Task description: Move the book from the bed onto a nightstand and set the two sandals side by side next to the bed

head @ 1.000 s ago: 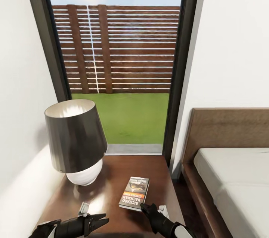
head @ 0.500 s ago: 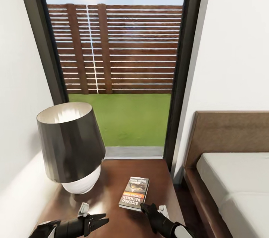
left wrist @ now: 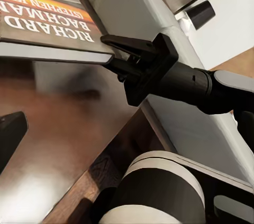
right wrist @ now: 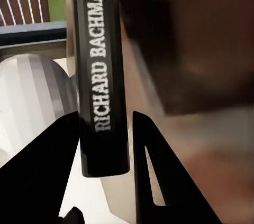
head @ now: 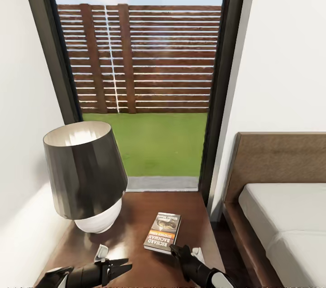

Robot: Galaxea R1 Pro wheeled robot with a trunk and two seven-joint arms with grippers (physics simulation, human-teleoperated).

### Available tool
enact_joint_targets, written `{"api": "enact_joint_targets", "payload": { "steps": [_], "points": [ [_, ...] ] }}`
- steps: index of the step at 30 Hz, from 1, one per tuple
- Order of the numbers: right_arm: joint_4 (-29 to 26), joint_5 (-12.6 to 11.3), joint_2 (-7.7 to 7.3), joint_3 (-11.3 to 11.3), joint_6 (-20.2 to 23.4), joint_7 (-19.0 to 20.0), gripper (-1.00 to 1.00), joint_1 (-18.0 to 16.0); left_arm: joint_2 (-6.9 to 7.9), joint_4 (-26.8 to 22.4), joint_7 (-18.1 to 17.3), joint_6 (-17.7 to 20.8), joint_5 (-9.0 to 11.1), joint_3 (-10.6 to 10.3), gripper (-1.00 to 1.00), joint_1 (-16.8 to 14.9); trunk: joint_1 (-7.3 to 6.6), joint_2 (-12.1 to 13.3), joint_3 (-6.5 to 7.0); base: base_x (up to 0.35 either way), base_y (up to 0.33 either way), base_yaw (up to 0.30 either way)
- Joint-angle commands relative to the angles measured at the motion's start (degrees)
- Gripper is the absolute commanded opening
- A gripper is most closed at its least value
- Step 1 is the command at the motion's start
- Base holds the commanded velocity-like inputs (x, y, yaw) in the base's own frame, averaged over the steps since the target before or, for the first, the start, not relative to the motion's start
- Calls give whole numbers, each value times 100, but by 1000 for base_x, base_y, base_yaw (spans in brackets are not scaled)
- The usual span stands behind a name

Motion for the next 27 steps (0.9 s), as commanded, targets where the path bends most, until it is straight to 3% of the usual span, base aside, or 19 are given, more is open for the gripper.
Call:
{"api": "enact_joint_targets", "payload": {
  "steps": [1,18,21,27],
  "points": [
    [24,97,-3,11,-21,-36,-100,-1,5,0,-10,61,39,-20,100,-3,0,-3,-7,0,0,0],
    [24,98,-3,11,-21,-36,-100,-1,5,0,-10,61,39,-20,100,-3,22,-43,-25,0,0,0],
    [24,98,-3,11,-21,-36,-100,-1,5,0,-10,61,39,-20,100,-3,-44,77,29,0,0,0],
    [24,97,-3,11,-21,-36,-100,-1,5,0,-10,61,39,-20,100,-3,-44,77,29,0,0,0]
  ]
}}
